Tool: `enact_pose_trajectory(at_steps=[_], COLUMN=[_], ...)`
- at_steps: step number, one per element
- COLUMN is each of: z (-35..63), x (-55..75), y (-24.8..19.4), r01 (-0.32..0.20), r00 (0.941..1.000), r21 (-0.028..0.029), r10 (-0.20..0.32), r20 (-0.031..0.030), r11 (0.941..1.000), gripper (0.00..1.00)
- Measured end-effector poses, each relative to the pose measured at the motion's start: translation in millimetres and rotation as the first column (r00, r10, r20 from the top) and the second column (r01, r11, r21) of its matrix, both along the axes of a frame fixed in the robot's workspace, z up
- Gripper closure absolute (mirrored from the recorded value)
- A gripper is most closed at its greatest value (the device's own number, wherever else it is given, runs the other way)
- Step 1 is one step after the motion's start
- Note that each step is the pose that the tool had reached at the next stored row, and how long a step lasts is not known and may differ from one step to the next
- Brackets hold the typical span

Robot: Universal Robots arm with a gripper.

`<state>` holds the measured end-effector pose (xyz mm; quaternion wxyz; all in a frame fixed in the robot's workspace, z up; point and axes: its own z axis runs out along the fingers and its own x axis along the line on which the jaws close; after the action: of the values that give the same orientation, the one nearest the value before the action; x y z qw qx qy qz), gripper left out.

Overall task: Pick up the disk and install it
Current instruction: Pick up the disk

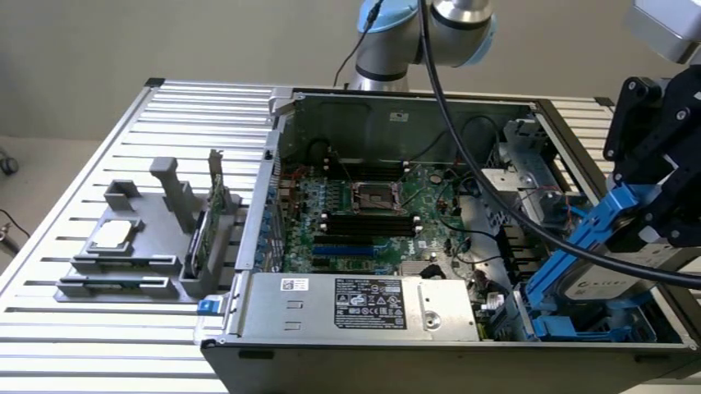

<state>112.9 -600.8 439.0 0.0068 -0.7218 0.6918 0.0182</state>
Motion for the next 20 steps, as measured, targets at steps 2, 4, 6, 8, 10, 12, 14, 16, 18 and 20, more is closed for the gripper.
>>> enact_pose_trajectory(at_steps=[2, 4, 6, 8, 10, 12, 14, 16, 18, 20], z=[-1.6, -3.2, -4.9, -6.9, -8.2, -9.6, -10.8, -11.0, -10.1, -5.9], x=[0.0, 0.0, 0.0, 0.0, 0.0, 0.0, 0.1, 0.3, 0.6, 1.0], y=[-0.7, -1.6, -2.3, -3.2, -4.0, -4.8, -5.8, -6.5, -6.7, -6.8], r01=[0.0, -0.001, -0.002, -0.002, -0.003, -0.003, -0.004, -0.005, -0.005, -0.006], r00=[1.0, 1.0, 1.0, 1.0, 1.0, 1.0, 1.0, 1.0, 1.0, 1.0], r21=[0.0039, 0.0073, 0.0104, 0.015, 0.0207, 0.0284, 0.0365, 0.0429, 0.0461, 0.0476], r10=[0.0, 0.001, 0.002, 0.002, 0.003, 0.003, 0.004, 0.005, 0.005, 0.006], r20=[0.0, 0.0, 0.0, 0.0, -0.0001, -0.0003, -0.0001, -0.0007, -0.0014, -0.0019], r11=[1.0, 1.0, 0.9999, 0.9999, 0.9998, 0.9996, 0.9993, 0.9991, 0.9989, 0.9988], gripper=[0.67, 0.67, 0.67, 0.67, 0.67, 0.67, 0.67, 0.67, 0.67, 0.67])
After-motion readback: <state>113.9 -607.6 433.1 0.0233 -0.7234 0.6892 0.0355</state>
